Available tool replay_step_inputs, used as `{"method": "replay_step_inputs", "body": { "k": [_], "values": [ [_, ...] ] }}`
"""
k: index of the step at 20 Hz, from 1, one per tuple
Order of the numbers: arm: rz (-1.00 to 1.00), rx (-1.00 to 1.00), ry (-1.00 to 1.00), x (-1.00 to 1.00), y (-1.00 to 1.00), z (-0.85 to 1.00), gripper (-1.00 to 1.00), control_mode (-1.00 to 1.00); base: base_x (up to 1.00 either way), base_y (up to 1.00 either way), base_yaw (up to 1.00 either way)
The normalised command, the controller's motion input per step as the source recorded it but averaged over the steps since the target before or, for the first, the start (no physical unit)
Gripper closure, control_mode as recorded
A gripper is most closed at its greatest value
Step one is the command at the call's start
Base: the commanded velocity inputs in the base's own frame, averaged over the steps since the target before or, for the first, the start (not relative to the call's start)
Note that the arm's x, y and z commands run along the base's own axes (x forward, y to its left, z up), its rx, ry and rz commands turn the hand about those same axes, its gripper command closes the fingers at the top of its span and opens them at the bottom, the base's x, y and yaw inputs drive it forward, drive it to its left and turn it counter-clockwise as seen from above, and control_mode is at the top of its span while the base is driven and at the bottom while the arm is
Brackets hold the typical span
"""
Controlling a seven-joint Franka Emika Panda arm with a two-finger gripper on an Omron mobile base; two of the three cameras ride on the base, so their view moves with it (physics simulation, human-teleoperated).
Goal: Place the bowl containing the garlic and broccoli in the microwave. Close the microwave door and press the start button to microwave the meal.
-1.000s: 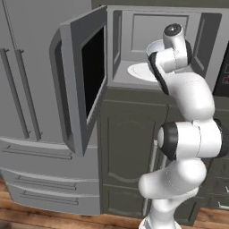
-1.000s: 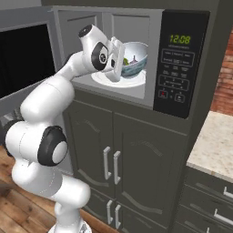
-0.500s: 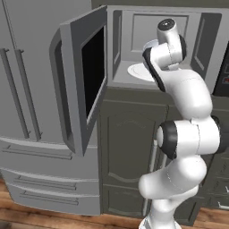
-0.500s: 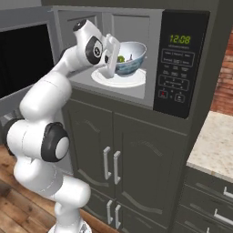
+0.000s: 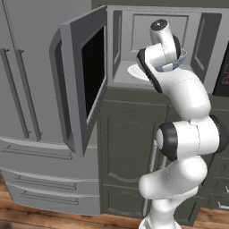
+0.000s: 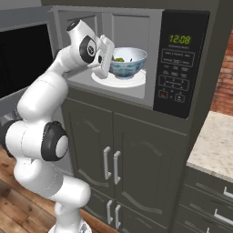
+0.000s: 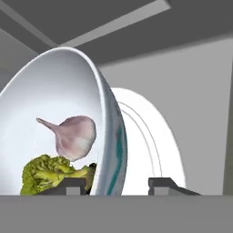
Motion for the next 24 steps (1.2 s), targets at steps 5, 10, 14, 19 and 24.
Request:
{"method": "replay_step_inputs", "body": {
  "k": [5,10,14,19,24],
  "values": [
    [0.06,-0.10,-0.30,-0.46,0.34,-0.20,-1.00,-1.00,0.00,0.00,0.00],
    [0.08,-0.08,-0.08,-0.97,0.06,0.17,-1.00,-1.00,0.00,0.00,0.00],
    [0.45,-0.36,0.00,-1.00,-0.05,0.04,-1.00,-1.00,0.00,0.00,0.00],
    [0.52,-0.61,0.13,-1.00,0.07,0.03,-1.00,-1.00,0.00,0.00,0.00],
    [0.50,-0.64,0.18,-1.00,0.07,0.05,-1.00,-1.00,0.00,0.00,0.00]
  ]
}}
